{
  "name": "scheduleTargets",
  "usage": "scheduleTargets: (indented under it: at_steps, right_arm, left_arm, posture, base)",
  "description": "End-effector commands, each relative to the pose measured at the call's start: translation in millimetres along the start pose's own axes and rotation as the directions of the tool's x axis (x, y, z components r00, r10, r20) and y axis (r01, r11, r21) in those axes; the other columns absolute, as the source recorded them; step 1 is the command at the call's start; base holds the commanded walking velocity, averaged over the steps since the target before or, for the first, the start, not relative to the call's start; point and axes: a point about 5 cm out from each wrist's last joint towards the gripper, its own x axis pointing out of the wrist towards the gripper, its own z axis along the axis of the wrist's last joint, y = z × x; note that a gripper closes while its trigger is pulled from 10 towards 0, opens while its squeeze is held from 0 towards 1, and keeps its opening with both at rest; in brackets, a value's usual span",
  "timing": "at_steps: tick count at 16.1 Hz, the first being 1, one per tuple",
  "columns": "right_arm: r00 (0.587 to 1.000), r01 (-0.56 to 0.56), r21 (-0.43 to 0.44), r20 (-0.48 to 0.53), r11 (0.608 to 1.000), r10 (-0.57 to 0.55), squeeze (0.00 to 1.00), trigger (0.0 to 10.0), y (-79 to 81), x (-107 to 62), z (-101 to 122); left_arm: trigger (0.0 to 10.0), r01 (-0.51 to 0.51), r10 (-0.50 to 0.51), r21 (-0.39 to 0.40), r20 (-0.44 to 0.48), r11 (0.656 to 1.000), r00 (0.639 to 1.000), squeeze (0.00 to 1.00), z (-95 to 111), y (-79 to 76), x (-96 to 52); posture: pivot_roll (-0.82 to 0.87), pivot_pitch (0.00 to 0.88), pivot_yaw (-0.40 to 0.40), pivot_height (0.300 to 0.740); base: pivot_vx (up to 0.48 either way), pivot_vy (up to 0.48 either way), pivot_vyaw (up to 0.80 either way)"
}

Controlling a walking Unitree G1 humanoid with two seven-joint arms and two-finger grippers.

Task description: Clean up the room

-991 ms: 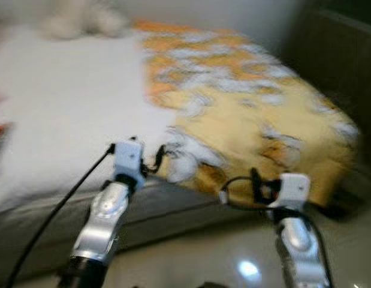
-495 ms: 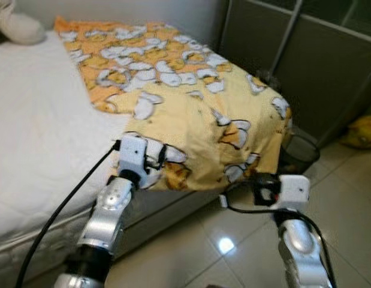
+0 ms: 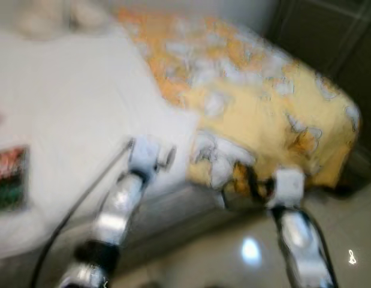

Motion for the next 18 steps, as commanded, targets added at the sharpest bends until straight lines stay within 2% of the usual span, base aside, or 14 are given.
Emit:
scheduleTargets:
  at_steps: [1,3,7,10,16,17,18]
  right_arm:
    - [1.000,0.016,-0.005,0.016,1.000,-0.016,0.00,10.0,-3.9,-1.0,3.5]
    - [1.000,0.029,-0.007,0.003,1.000,-0.029,0.00,10.0,-5.9,-5.5,-0.3]
    - [0.999,0.046,-0.014,0.003,0.999,-0.046,0.00,10.0,-8.9,-9.0,-2.3]
    - [0.999,0.045,-0.012,-0.005,0.999,-0.045,0.00,10.0,-7.9,-14.0,-3.9]
    - [1.000,0.024,-0.021,-0.013,0.999,-0.024,0.00,10.0,-6.1,-17.3,-5.2]
    - [1.000,0.022,-0.022,-0.015,1.000,-0.023,0.00,10.0,-6.8,-17.8,-5.5]
    - [1.000,0.019,-0.024,-0.018,1.000,-0.019,0.00,10.0,-6.7,-19.1,-5.8]
  left_arm:
    - [10.0,-0.007,0.008,0.029,-0.043,1.000,0.999,0.00,-5.9,-0.5,2.5]
    - [10.0,0.014,-0.014,-0.018,-0.031,1.000,0.999,0.00,-5.2,-3.8,2.9]
    - [10.0,0.038,-0.039,-0.032,-0.024,0.999,0.999,0.00,-3.4,-11.1,7.5]
    - [10.0,-0.035,0.032,-0.065,-0.045,0.997,0.998,0.00,-6.1,-4.9,10.0]
    - [10.0,0.008,-0.013,-0.065,-0.066,0.998,0.998,0.00,-10.1,-22.5,11.2]
    - [10.0,-0.077,0.070,-0.048,-0.129,0.996,0.989,0.00,-18.0,-15.0,13.1]
    - [10.0,-0.116,0.109,-0.033,-0.166,0.993,0.980,0.00,-22.9,-10.7,14.5]
  posture:
    - [-0.01,0.000,-0.065,0.722]
    - [-0.02,0.000,-0.061,0.722]
    - [-0.04,0.000,-0.053,0.722]
    - [-0.05,0.002,-0.052,0.722]
    - [-0.06,0.019,-0.057,0.722]
    - [-0.06,0.023,-0.058,0.722]
    - [-0.07,0.033,-0.061,0.722]
  base:
    - [0.000,0.000,-0.77]
    - [0.000,0.000,-0.77]
    - [0.284,-0.217,-0.77]
    - [0.410,-0.090,0.00]
    - [0.422,0.000,0.00]
    - [0.480,0.000,0.00]
    - [0.480,0.000,0.00]
